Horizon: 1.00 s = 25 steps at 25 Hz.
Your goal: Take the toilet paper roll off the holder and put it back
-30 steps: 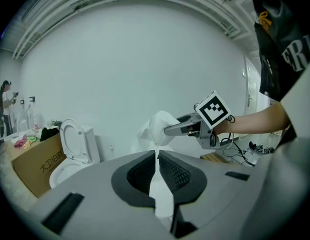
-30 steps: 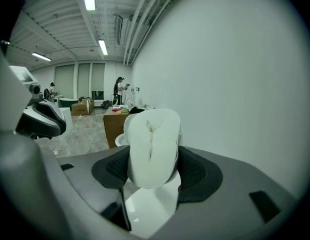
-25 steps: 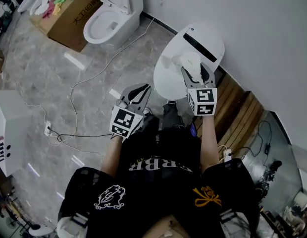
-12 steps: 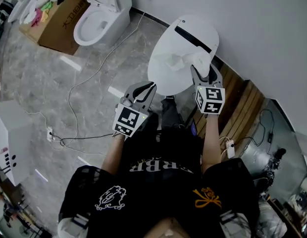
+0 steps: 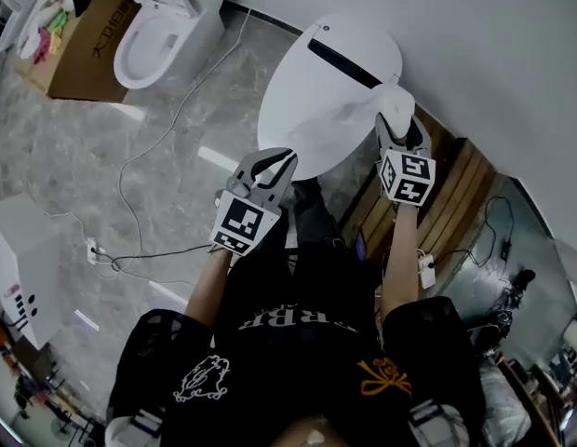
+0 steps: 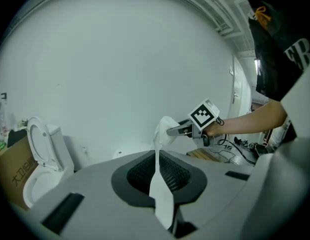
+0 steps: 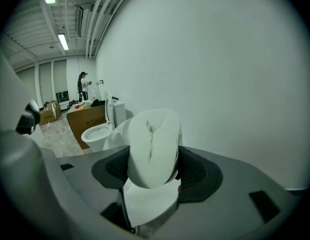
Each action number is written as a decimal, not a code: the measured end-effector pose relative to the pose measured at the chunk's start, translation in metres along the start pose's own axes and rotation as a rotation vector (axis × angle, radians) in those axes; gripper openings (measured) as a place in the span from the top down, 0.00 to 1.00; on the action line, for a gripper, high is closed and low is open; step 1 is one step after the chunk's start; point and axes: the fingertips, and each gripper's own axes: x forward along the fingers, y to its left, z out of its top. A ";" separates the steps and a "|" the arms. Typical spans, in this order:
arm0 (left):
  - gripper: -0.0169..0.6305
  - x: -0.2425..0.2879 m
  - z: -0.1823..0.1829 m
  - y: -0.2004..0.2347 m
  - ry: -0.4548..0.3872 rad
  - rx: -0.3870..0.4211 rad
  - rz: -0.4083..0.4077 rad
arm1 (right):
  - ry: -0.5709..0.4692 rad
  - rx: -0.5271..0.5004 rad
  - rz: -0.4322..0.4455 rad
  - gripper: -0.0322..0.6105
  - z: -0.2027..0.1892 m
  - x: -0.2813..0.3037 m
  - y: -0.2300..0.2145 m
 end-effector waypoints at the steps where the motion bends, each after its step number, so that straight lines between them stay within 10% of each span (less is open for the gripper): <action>1: 0.92 0.009 0.002 0.002 0.004 0.002 -0.003 | 0.012 0.002 -0.001 0.52 -0.005 0.010 -0.009; 25: 0.92 0.135 -0.039 0.061 0.130 -0.039 0.034 | 0.260 0.062 0.089 0.52 -0.159 0.242 -0.027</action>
